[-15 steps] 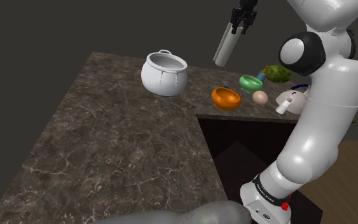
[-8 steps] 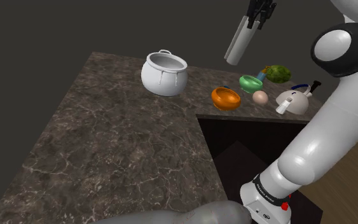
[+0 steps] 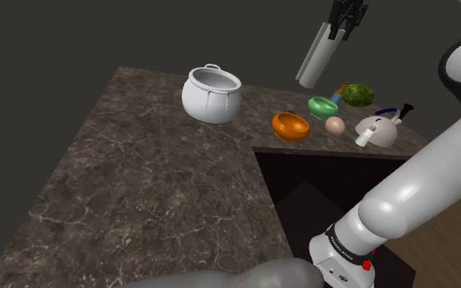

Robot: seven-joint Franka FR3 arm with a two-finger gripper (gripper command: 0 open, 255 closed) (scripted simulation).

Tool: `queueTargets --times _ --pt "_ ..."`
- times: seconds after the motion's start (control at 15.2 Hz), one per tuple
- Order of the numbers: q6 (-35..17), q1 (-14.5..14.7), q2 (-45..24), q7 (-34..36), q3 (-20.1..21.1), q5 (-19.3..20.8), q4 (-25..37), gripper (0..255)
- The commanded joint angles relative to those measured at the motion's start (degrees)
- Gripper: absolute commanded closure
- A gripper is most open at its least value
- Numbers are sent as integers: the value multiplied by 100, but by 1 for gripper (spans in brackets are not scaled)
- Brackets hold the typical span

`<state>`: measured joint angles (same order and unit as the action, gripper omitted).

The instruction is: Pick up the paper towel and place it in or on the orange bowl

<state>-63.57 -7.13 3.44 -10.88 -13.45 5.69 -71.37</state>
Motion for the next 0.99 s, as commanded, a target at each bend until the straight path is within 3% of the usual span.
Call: queueTargets --times 0.0,0.92 --pt "-216 13 163 43 18 28 -376 255" --pt "-1461 33 841 255 75 124 -2297 255"
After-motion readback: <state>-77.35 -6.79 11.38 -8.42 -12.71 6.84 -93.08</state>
